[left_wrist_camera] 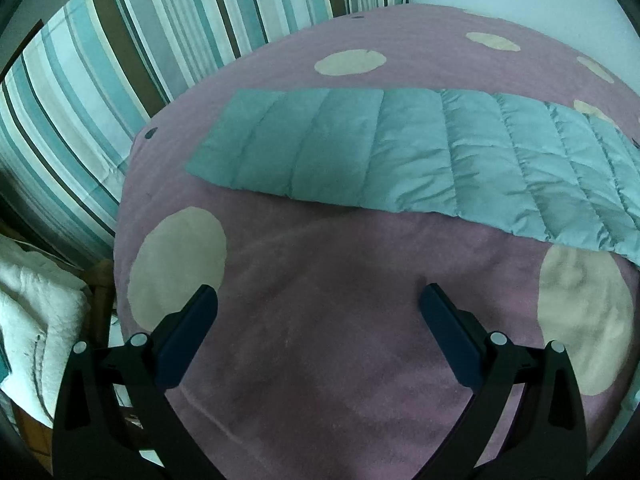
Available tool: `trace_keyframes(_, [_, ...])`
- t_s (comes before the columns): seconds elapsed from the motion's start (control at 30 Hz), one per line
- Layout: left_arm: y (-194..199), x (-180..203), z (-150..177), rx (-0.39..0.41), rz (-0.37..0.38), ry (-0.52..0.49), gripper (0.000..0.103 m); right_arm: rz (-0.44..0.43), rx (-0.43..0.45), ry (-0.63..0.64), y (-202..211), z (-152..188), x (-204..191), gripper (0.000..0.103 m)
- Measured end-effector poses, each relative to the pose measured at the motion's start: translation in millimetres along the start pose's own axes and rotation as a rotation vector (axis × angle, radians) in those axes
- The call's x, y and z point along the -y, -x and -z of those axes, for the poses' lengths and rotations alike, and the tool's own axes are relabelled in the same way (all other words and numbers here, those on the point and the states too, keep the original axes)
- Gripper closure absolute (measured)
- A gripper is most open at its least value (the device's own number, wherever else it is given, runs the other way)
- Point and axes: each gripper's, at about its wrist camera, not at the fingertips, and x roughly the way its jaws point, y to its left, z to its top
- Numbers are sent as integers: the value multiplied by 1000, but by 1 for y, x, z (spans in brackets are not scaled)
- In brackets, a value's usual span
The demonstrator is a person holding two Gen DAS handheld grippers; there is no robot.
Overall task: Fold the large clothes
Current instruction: 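Reach the right tool to a jacket sleeve and grasp its cuff, then carry the held sleeve across the jacket body and open the right tool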
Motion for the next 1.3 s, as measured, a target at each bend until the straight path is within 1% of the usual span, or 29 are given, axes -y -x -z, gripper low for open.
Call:
trace_keyframes(0.1, [-1, 2, 0, 10, 3, 0, 2, -16, -6, -29, -16, 0, 1, 33])
trace_keyframes(0.13, [-2, 3, 0, 11, 4, 3, 2, -18, 3, -37, -21, 0, 2, 35])
trace_keyframes(0.17, [-4, 2, 0, 15, 7, 11, 2, -15, 18, -37, -22, 0, 1, 47])
trace_keyframes(0.2, [-5, 2, 1, 20, 10, 17, 2, -3, 33, -27, -22, 0, -1, 56])
trace_keyframes(0.23, [-6, 1, 1, 25, 14, 24, 2, -14, 35, -17, -22, -1, -2, 73])
trace_keyframes(0.27, [-6, 1, 2, 26, 17, 27, 2, -48, 25, -11, -24, -3, -4, 90])
trace_keyframes(0.3, [-6, 1, 2, 25, 21, 31, 2, -82, 13, -16, -25, -5, -7, 92])
trace_keyframes(0.33, [-7, 0, 2, 23, 27, 36, 2, -89, 15, -13, -23, -7, -11, 93])
trace_keyframes(0.4, [-8, -2, 2, 21, 36, 47, 2, -108, 52, 31, -8, -7, -27, 94])
trace_keyframes(0.47, [-8, -3, 2, 19, 45, 56, 2, -134, 85, 83, 12, 2, -44, 94])
trace_keyframes(0.57, [-10, -5, 3, 14, 59, 69, 2, -194, 131, 219, 41, 21, -97, 94])
trace_keyframes(0.63, [-10, -5, 3, 12, 66, 74, 2, -231, 155, 320, 60, 43, -133, 95])
trace_keyframes(0.7, [-11, -5, 3, 11, 70, 77, 2, -273, 166, 444, 79, 74, -176, 95])
trace_keyframes(0.8, [-11, -5, 3, 12, 68, 76, 2, -317, 165, 580, 93, 113, -225, 95])
trace_keyframes(0.9, [-12, -5, 3, 11, 67, 75, 2, -360, 155, 718, 108, 167, -274, 95])
trace_keyframes(1.0, [-12, -5, 4, 10, 70, 77, 2, -380, 133, 809, 104, 202, -310, 95])
trace_keyframes(1.07, [-12, -5, 4, 9, 72, 79, 2, -382, 116, 869, 100, 223, -331, 95])
trace_keyframes(1.13, [-12, -5, 4, 9, 74, 81, 2, -379, 103, 927, 102, 248, -338, 95])
trace_keyframes(1.17, [-12, -5, 4, 9, 76, 82, 2, -376, 96, 954, 109, 263, -335, 95])
trace_keyframes(1.3, [-12, -6, 5, 7, 85, 89, 2, -353, 66, 1064, 94, 304, -355, 95])
